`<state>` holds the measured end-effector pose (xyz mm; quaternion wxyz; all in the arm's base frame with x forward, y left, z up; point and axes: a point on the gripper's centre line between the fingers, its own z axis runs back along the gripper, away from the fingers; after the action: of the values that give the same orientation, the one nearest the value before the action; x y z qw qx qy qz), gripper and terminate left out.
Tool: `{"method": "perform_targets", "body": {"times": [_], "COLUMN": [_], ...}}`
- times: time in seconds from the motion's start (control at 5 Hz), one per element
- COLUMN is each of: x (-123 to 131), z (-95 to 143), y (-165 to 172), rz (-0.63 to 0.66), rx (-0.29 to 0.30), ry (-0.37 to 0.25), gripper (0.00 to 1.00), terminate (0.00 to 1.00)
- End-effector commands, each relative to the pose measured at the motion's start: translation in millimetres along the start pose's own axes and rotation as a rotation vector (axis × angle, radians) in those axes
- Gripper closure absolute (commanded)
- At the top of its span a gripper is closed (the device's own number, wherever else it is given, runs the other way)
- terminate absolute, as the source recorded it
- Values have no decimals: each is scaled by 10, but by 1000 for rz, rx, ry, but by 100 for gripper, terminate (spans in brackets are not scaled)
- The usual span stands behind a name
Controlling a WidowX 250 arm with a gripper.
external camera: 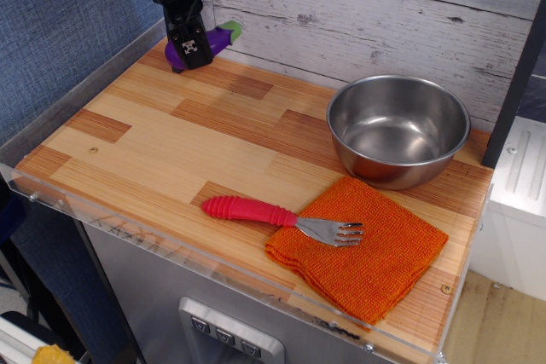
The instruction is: Hold the egg plant from top edge of the table and place it beside red spatula.
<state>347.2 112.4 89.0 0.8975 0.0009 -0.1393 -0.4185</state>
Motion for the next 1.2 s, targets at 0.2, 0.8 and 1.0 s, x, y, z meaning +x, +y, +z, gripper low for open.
{"method": "perform_targets", "body": {"times": [0.2,0.8,1.0], "x": [4,-311,-356], "z": [313,-16,-179], "y": [-632,-825,-849], "rz": [-162,-213,-229], "rx": [25,-11,-25], "ry": [-30,51,80], "gripper": [100,100,100], "terminate": [0,0,0]}}
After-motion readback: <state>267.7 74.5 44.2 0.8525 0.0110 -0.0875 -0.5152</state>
